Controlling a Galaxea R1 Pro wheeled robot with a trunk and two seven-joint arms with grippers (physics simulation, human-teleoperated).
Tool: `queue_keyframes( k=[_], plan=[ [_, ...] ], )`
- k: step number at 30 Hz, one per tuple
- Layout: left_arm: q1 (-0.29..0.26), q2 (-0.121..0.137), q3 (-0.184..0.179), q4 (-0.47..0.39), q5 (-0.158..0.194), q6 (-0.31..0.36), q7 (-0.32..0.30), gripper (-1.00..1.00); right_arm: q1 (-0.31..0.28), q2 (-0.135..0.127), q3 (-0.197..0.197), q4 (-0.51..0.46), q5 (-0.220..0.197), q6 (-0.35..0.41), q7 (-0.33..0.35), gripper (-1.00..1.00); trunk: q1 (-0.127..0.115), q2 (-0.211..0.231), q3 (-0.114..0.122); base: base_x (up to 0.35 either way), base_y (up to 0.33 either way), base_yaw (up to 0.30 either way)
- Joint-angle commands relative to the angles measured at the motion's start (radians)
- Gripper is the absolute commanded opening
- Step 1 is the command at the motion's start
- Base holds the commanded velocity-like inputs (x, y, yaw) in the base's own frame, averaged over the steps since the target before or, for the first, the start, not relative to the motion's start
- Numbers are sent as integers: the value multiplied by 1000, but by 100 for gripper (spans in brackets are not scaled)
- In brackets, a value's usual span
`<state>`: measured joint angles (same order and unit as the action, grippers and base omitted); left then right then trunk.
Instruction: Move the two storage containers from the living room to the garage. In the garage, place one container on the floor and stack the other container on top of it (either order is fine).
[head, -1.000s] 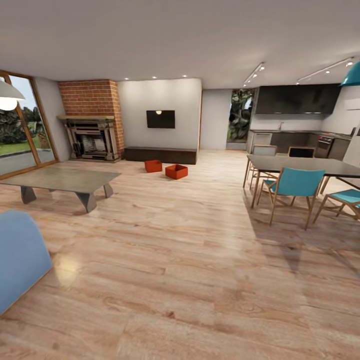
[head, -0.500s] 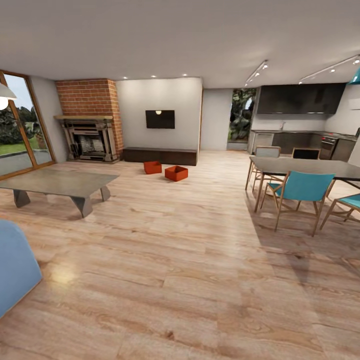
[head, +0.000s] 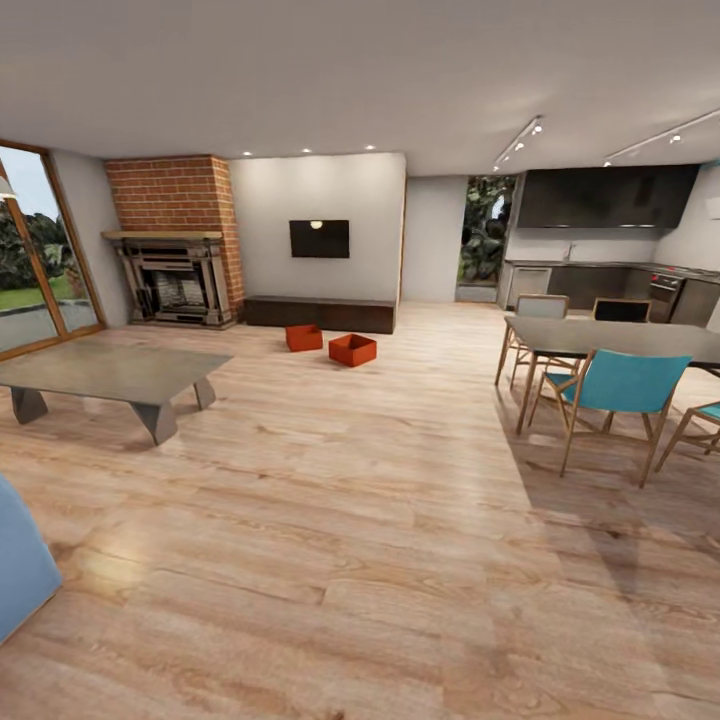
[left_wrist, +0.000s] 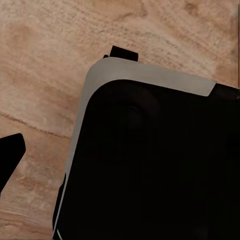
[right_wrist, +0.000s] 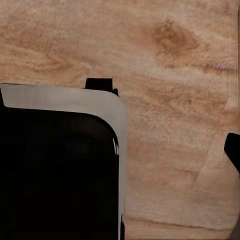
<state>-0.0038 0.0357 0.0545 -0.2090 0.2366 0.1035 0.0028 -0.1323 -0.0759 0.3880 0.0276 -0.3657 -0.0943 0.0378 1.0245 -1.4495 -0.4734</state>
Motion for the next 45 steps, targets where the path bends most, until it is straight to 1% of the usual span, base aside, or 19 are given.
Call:
queue_keyframes(
  k=[1, 9, 38, 45],
  plan=[
    [0, 0, 5, -1, 4, 7, 0, 100, -1, 0, 8, 3, -10, -10, 6, 100, 1, 0, -1, 322, 0, 0],
    [0, 0, 5, -3, 4, 7, 0, 100, -1, 1, 7, 2, -8, -28, 8, 100, 1, 0, -1, 322, 0, 0],
    [0, -2, 5, 2, 4, 7, 0, 100, -1, 1, 7, 2, -9, -29, 5, 100, 1, 0, -1, 322, 0, 0],
    [0, -2, 5, 2, 4, 7, 0, 100, -1, 1, 7, 2, -9, -28, 5, 100, 1, 0, -1, 322, 80, 0]
  ],
)
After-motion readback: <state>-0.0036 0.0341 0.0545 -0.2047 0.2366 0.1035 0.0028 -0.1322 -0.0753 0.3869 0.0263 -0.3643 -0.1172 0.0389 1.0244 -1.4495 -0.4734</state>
